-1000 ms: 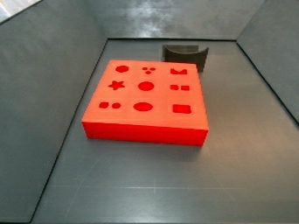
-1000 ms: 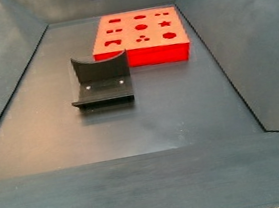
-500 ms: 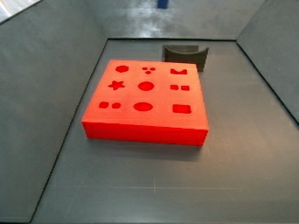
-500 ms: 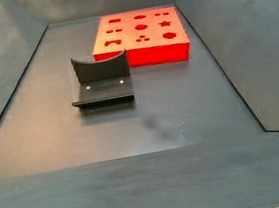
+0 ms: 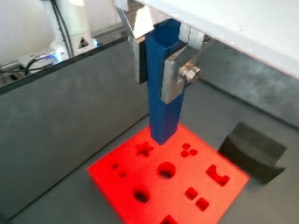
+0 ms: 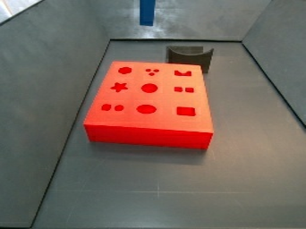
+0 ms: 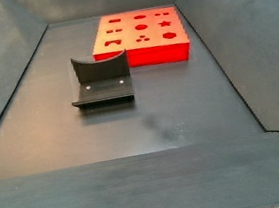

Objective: Pick up the rectangle object. Move up. Place the rectangle object on the fixture. Regrasp the rectangle object. Move to above the board. Insert the rectangle object.
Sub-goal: Move to above the board, then insert the rectangle object.

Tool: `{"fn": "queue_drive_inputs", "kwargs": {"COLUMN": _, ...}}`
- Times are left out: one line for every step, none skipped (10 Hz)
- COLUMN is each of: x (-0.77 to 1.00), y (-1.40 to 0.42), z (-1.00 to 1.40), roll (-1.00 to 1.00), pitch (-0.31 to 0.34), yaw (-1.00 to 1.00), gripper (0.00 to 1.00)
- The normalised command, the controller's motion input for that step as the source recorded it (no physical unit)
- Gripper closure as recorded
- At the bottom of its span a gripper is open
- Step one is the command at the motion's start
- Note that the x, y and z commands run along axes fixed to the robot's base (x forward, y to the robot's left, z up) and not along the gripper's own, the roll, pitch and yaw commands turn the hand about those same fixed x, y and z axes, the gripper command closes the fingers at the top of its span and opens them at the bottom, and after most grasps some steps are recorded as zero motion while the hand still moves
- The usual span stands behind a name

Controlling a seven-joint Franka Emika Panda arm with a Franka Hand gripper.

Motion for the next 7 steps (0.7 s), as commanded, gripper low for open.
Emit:
{"fn": "queue_drive_inputs", "kwargs": {"x": -0.06, "y": -0.04, "z": 0.01, "roll": -0.28, "pitch": -0.027, "yaw": -0.01, "gripper": 1.00}}
{"fn": "queue_drive_inputs", "kwargs": {"x": 0.00, "y": 0.00, "z": -0.01, "roll": 0.00, "pitch": -0.026, "yaw": 0.00, "gripper": 1.00}}
{"fn": "queue_drive_inputs", "kwargs": {"x": 0.00, "y": 0.00, "z": -0.10, "roll": -0.08, "pitch": -0.100, "yaw": 0.00, "gripper": 1.00}}
{"fn": "queue_drive_inputs", "kwargs": {"x": -0.04, "y": 0.03, "z": 0.00, "roll": 0.00, "pitch": 0.000, "yaw": 0.00, "gripper": 1.00}}
{"fn": "queue_drive_inputs", "kwargs": {"x": 0.41, "y": 0.00, "z": -0.30, "roll": -0.04, "pitch": 0.000, "yaw": -0.68, "gripper": 1.00}}
{"fn": "queue_drive_inputs", "kwargs": {"x": 0.00, "y": 0.00, "z": -0.38, "roll": -0.01, "pitch": 0.000, "yaw": -1.00, "gripper": 1.00}}
{"fn": "queue_drive_inputs", "kwargs": {"x": 0.00, "y": 0.00, "z": -0.39, "roll": -0.01, "pitch": 0.000, "yaw": -1.00, "gripper": 1.00}}
